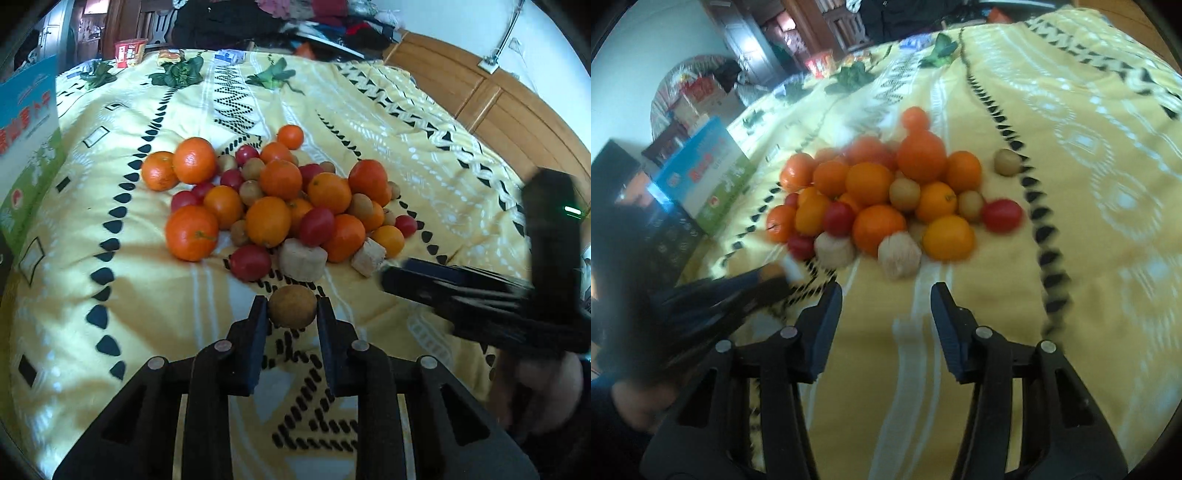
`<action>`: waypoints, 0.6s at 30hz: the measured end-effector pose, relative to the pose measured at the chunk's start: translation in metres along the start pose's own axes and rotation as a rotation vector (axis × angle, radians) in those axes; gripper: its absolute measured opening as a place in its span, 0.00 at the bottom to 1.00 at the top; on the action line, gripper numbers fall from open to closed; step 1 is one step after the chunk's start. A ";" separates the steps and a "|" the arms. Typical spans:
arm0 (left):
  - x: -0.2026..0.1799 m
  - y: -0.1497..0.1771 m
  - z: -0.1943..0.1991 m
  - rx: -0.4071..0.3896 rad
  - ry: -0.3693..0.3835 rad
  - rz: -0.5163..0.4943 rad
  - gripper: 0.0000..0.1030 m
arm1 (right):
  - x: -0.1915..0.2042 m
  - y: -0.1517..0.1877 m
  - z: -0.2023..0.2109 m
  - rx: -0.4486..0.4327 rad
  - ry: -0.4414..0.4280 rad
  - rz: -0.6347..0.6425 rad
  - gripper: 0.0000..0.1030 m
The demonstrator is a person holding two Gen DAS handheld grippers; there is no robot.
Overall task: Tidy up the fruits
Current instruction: 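Grasp a brown kiwi with the left tool while the right tool grasps a beige cube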
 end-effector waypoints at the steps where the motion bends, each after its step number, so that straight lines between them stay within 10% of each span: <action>1: 0.000 -0.001 0.002 0.000 0.007 0.005 0.26 | 0.000 -0.002 -0.008 0.011 0.016 0.017 0.49; 18: -0.005 -0.001 0.008 -0.005 0.014 0.006 0.26 | -0.001 -0.004 -0.023 -0.017 0.054 0.053 0.32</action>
Point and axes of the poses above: each gripper's, at about its wrist camera, not at the fingertips, and z roughly against the way its jaws point, x to its left, y to its underside, the point moved 8 cm from there along -z, roughly the way its jaws point, and after that the axes turned 13 degrees about y, right-handed, at the moved point
